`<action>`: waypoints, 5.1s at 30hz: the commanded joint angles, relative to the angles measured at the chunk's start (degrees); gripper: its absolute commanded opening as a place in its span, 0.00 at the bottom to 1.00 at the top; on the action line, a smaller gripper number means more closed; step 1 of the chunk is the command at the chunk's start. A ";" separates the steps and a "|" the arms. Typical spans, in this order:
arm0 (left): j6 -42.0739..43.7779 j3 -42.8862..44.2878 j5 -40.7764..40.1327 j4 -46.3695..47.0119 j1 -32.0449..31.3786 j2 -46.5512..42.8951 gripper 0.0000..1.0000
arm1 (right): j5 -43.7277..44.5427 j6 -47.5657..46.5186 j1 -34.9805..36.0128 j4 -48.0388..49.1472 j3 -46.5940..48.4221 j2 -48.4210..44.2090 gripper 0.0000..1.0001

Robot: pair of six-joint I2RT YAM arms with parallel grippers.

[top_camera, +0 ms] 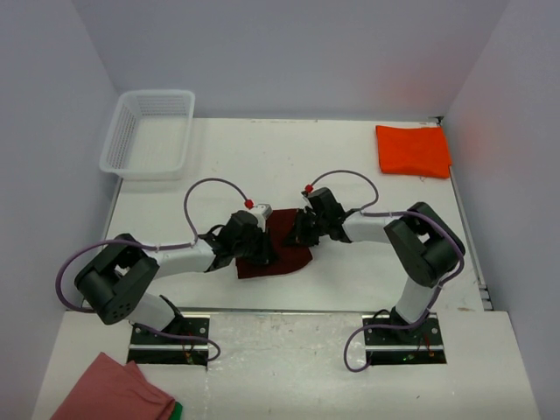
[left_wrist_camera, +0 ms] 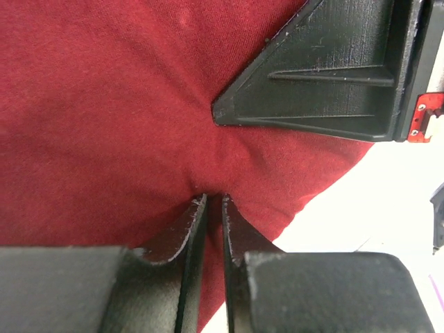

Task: Fold and stack the t-shirts
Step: Put the neatly folded tshirt into the corner of the board with the right arm

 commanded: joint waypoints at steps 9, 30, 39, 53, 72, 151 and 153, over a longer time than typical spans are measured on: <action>4.71 4.71 -5.85 -12.03 -1.62 -9.76 0.20 | 25.06 -14.68 0.80 -29.22 13.26 -1.71 0.00; 4.27 2.24 -2.33 -11.95 -4.88 -13.12 0.22 | 60.31 -25.84 -6.76 -50.76 54.30 17.88 0.00; 4.80 3.12 -1.10 -11.77 -4.88 -9.96 0.22 | 63.92 -35.94 -13.26 -49.01 67.60 25.70 0.00; 4.36 3.47 -1.01 -9.92 -4.96 -6.18 0.22 | 65.76 -55.01 -22.23 -42.76 84.28 32.74 0.00; 5.68 4.62 -0.05 -8.78 -4.96 -1.43 0.22 | 65.24 -57.23 -25.92 -40.30 76.84 24.31 0.00; 1.11 1.98 2.86 -4.04 -8.38 4.11 0.22 | 71.22 -63.29 -31.03 -32.12 92.30 31.16 0.99; 0.49 1.81 1.19 -4.12 -9.27 2.79 0.22 | 70.95 -61.46 -30.32 -37.21 91.95 30.29 0.99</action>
